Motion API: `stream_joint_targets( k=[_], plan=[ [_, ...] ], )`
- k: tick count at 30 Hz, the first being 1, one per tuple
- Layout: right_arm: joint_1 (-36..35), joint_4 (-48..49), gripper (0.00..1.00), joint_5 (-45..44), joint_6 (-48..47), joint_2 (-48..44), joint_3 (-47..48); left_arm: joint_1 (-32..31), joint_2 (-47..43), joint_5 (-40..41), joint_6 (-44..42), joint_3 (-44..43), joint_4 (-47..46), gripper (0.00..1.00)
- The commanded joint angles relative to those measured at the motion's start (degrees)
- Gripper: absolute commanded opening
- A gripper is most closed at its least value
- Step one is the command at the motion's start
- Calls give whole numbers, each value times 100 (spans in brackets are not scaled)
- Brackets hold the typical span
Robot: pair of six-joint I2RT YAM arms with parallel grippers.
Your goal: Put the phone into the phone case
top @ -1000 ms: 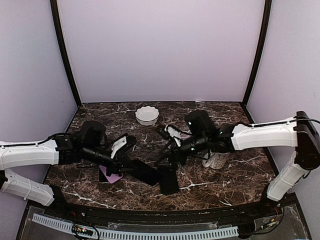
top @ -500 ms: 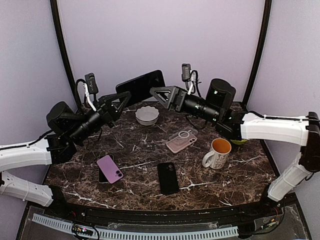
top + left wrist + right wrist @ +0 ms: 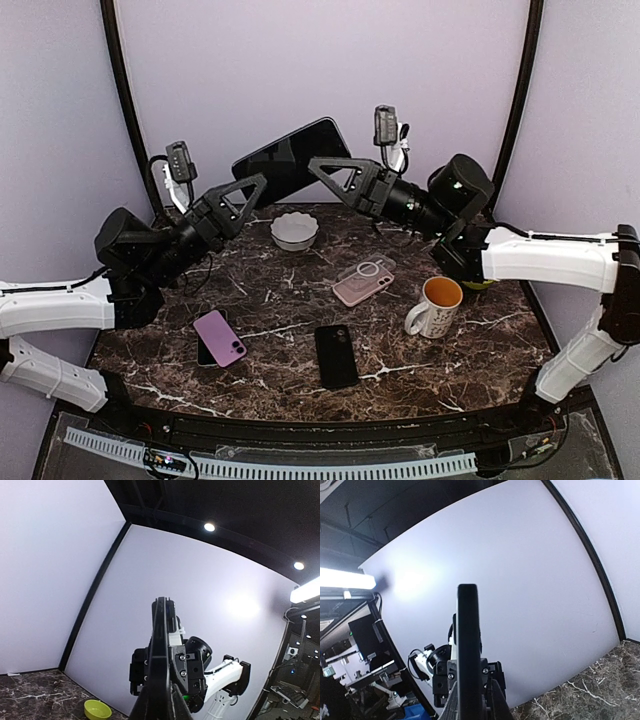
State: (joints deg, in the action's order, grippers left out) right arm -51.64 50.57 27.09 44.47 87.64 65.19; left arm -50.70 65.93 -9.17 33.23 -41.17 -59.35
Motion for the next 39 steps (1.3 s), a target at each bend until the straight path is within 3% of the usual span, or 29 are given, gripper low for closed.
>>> stream_joint_targets(
  k=[1,3,4,6,9,11,14,20,25,26,29,31,32,34,36,38,39],
  plan=[
    [123,127,0,160,-527,-508,-287,-21,-68,-780,-157,42,236,3],
    [234,-367,0,615,-810,-707,-251,-19,-275,-1005,-387,254,505,32],
    [255,-1196,0,910,-1170,-800,-40,-19,-385,-1081,-763,475,636,53],
    [238,-3147,0,1625,-2469,-889,546,-22,-793,-1254,-1587,693,1094,74],
    [232,-6313,0,1721,-4405,-861,1428,-24,-1338,-1430,-2599,428,2578,80],
    [228,-7439,0,1465,-5076,-791,1799,-27,-1347,-1671,-3034,156,3636,74],
    [179,-8282,0,1573,-5563,-603,2267,-43,-1049,-2000,-3186,45,3854,72],
    [100,-8376,0,1540,-5639,-530,2471,-196,-524,-2059,-3277,-276,4015,73],
    [17,-8470,0,1526,-5731,-465,2520,-373,-208,-1871,-3531,-402,3983,67],
    [6,-8541,0,1508,-5778,-459,2524,-398,-163,-1841,-3506,-393,3940,63],
    [-4,-8546,0,1497,-5786,-451,2503,-464,-84,-1939,-3385,-313,3607,30],
    [-7,-8545,0,1553,-5779,-437,2507,-547,-14,-1996,-3442,-295,3511,20],
    [-5,-8535,0,1575,-5766,-426,2507,-617,22,-1918,-3471,-300,3499,9],
    [-13,-8481,0,1542,-5691,-415,2466,-716,17,-1756,-3532,-313,3473,1],
    [-13,-8267,0,1323,-5475,-463,2347,-802,-43,-1541,-3526,-264,3293,0],
    [-13,-7651,36,669,-4821,-608,2050,-904,-113,-1060,-3452,-67,2967,0],
    [-38,-7241,63,96,-4411,-701,1863,-992,-150,-806,-3408,-1,2843,0]
  ],
)
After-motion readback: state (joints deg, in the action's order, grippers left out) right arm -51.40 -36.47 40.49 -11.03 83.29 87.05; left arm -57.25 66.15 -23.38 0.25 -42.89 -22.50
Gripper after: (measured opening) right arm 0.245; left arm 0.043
